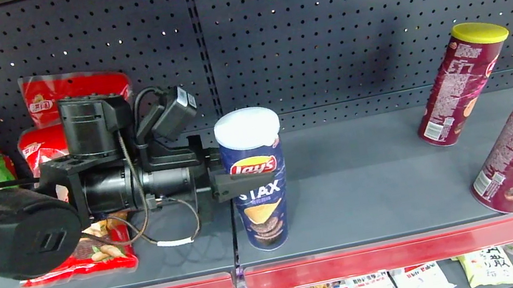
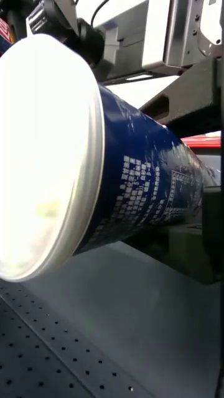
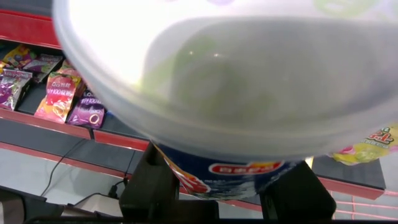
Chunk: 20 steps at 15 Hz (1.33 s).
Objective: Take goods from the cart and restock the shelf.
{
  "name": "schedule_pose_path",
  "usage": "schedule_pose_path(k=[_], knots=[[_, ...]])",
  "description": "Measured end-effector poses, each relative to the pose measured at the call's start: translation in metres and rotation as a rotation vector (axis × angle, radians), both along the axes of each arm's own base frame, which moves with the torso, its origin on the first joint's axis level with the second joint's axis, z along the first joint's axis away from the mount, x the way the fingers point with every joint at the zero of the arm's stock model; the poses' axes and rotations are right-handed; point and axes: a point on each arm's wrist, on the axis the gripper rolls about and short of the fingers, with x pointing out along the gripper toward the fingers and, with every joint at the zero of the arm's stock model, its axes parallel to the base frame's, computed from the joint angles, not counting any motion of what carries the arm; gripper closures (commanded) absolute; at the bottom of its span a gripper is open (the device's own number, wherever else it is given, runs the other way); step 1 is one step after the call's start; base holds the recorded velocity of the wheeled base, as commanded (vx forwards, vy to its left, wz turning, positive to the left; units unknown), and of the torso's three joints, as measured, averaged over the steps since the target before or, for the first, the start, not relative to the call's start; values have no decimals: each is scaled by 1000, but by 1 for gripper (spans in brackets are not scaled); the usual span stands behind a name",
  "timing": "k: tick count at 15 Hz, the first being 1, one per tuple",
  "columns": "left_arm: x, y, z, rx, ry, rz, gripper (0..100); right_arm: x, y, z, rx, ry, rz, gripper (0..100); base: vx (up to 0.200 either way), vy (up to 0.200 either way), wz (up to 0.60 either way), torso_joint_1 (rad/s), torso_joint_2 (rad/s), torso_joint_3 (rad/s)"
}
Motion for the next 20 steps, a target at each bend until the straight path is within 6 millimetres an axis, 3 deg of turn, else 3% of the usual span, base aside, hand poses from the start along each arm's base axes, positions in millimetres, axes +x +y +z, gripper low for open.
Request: schedule_pose_path(k=[14, 15, 20], knots=[[-10, 3, -3, 6, 44, 13, 100, 0, 0, -1, -1, 5, 1, 100, 0, 0, 0, 0, 0, 0], [-10, 3, -3, 6, 44, 13, 0, 0, 0, -1, -1, 5, 1, 100, 0, 0, 0, 0, 0, 0], [-11, 5, -9, 25, 58, 47, 0, 0, 0, -1, -1, 5, 2, 100, 0, 0, 0, 0, 0, 0]])
